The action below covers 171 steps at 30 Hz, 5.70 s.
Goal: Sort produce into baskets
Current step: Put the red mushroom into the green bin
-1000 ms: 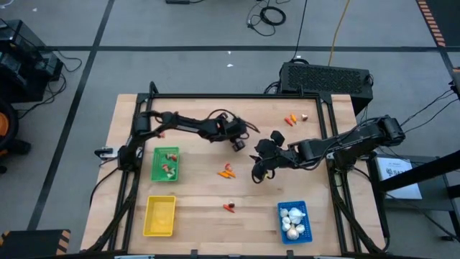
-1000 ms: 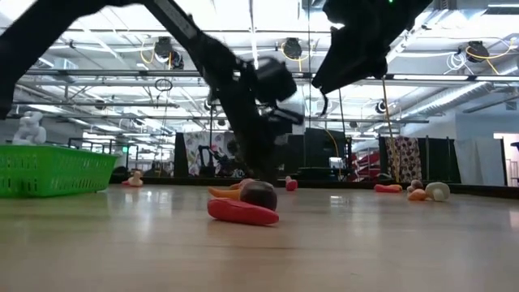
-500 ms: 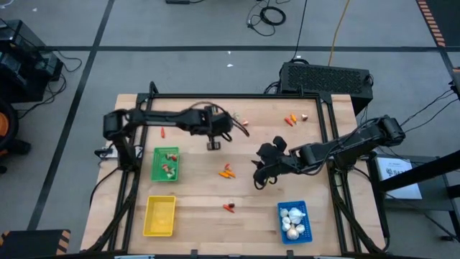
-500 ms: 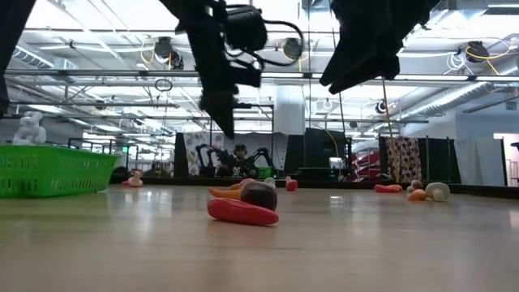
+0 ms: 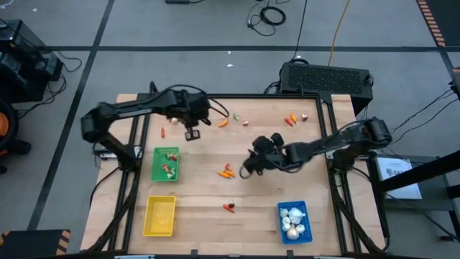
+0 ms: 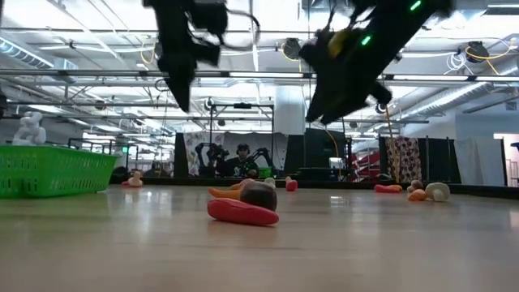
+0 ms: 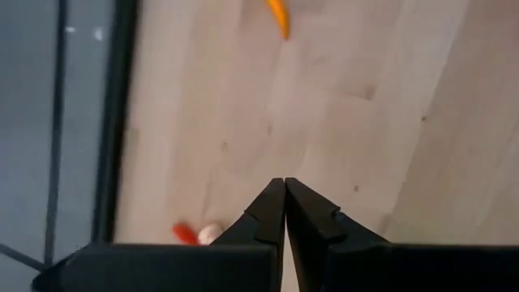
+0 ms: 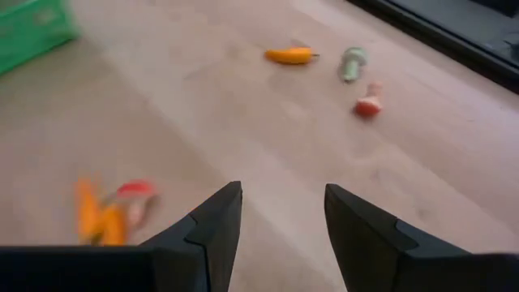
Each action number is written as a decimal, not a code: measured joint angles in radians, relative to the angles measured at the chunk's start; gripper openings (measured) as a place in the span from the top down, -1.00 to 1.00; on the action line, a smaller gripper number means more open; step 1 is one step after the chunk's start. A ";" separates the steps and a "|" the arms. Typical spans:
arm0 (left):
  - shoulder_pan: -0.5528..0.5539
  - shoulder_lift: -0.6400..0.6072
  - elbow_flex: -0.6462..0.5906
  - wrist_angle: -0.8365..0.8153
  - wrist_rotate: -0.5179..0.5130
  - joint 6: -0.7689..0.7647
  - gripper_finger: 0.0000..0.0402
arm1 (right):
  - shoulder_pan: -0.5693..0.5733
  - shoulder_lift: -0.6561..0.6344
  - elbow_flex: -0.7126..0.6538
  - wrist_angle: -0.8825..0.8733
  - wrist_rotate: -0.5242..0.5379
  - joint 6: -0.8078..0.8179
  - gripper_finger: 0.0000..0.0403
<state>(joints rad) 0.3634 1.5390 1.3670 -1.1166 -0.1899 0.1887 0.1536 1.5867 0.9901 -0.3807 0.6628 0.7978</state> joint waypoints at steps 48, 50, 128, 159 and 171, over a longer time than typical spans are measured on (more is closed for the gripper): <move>-0.137 -0.728 -0.586 0.488 0.098 -0.218 0.92 | -0.515 0.328 0.000 0.519 -0.281 -0.143 0.16; -0.137 -0.728 -0.586 0.491 0.098 -0.195 0.92 | -0.519 0.349 0.002 0.530 -0.297 -0.124 0.16; -0.134 -1.077 -0.735 0.516 -0.181 -0.277 0.92 | -0.126 1.182 1.352 0.581 -0.502 -0.436 0.12; 0.322 -0.514 -0.720 0.494 0.057 -0.232 0.92 | 0.013 0.353 1.048 -1.136 0.348 -0.205 0.08; 0.451 -0.420 -0.720 0.562 0.218 -0.104 0.87 | 0.023 -0.154 0.008 0.198 -0.287 -0.643 0.08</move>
<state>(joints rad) 0.8148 1.1195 0.6472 -0.5550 0.0277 0.0845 0.1770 1.4323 0.9985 -0.1826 0.3755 0.1550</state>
